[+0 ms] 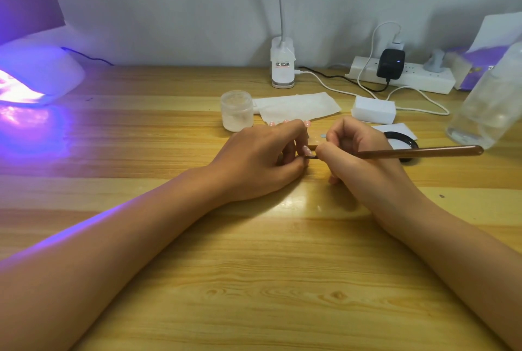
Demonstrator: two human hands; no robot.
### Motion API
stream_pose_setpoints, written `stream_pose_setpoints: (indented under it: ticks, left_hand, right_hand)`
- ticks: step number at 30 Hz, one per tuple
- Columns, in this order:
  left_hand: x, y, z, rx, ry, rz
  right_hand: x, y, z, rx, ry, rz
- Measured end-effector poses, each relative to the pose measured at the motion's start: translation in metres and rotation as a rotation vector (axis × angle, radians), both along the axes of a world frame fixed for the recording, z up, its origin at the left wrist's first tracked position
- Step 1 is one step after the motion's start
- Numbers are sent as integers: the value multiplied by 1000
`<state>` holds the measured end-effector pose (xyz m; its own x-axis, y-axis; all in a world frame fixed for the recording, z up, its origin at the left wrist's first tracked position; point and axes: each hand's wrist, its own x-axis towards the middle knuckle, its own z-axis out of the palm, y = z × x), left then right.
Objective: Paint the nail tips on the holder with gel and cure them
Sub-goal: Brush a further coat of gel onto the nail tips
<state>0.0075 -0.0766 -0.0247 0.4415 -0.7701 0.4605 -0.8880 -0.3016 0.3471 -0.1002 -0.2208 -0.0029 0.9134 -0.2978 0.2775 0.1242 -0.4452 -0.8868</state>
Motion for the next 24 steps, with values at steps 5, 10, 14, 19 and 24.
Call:
stream_pose_setpoints:
  ticks: [5, 10, 14, 19, 24]
  left_hand:
    - [0, 0, 0, 4, 0, 4]
    - [-1, 0, 1, 10, 4, 6]
    - [-1, 0, 1, 10, 10, 7]
    - [-1, -1, 0, 5, 15, 11]
    - [-1, -1, 0, 11, 12, 16]
  right_hand:
    - [0, -2, -2, 43, -21, -7]
    - [1, -2, -4, 16, -17, 17]
    - [2, -2, -4, 5, -18, 15]
    - [2, -4, -4, 90, -48, -6]
    - [2, -5, -6, 65, -43, 27]
